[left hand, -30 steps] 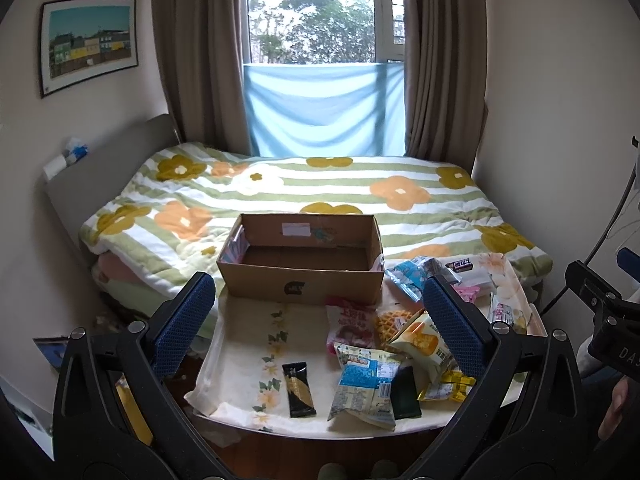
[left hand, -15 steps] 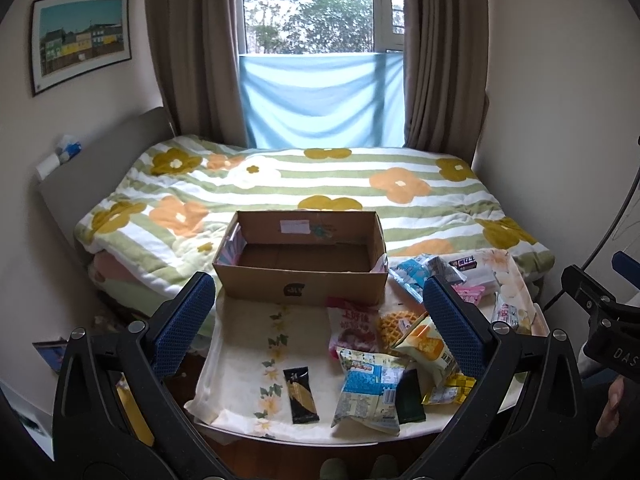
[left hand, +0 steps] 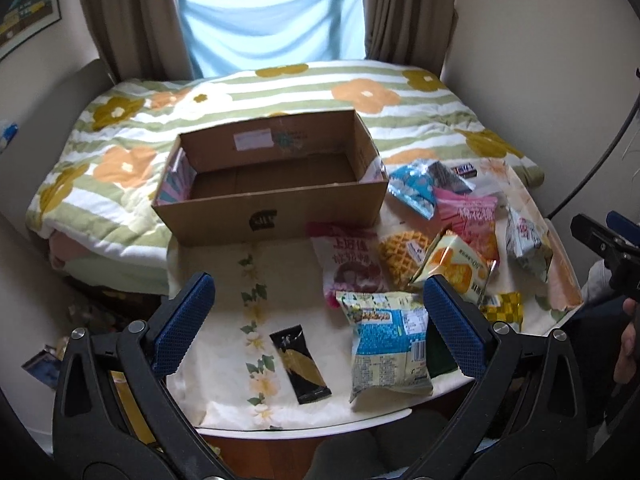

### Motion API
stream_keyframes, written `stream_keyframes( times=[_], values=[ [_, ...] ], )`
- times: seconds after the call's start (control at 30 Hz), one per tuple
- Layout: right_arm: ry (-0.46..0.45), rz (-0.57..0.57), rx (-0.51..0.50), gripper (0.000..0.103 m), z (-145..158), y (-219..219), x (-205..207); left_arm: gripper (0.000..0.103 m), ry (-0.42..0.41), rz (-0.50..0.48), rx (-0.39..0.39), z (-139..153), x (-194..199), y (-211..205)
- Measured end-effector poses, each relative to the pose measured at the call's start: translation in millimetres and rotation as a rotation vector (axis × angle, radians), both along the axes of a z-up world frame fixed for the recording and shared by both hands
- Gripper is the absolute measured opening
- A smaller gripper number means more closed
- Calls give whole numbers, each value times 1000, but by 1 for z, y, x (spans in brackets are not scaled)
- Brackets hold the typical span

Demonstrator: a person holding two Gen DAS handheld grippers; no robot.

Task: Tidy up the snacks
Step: 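Grasp the blue-and-white biscuit bag with the left tool while the right grasps the orange cake packet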

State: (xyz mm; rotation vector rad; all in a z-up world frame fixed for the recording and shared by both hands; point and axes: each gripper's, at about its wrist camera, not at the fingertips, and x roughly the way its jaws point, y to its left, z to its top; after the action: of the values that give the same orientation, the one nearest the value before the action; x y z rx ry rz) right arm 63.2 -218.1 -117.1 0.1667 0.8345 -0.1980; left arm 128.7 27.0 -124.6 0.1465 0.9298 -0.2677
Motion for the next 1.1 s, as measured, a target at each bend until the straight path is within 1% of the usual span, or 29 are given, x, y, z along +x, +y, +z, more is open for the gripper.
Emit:
stream_keyframes(
  times=[0.1,0.17,0.3,0.4,0.5,0.6,0.73,0.8,0.93,1.03,1.1],
  values=[
    [27,39,-25,103,-15,0,9,103,56,-35,6,-29,3,-8],
    [41,85,-32,103,-26,0,16,103,91,-54,10,-46,2,-14],
    [79,222,-27,102,-56,3,32,103,163,-72,33,-81,-1,-28],
    [121,313,-10,102,-82,4,42,103,214,-80,26,-104,-7,-36],
    [153,393,-6,102,-104,7,50,103,247,-88,23,-124,-11,-47],
    [175,486,1,103,-121,10,59,103,259,-96,41,-141,-16,-58],
    [190,606,-22,102,-135,17,67,103,250,-88,75,-156,-19,-71],
    [198,644,-24,102,-140,20,70,103,246,-75,85,-161,-18,-76],
    [216,697,-67,102,-151,30,76,102,221,-48,106,-169,-16,-81],
    [223,738,-64,99,-157,32,80,96,209,-39,129,-174,-11,-86],
    [222,761,-61,99,-161,34,82,86,210,-31,146,-177,-9,-90]
  ],
)
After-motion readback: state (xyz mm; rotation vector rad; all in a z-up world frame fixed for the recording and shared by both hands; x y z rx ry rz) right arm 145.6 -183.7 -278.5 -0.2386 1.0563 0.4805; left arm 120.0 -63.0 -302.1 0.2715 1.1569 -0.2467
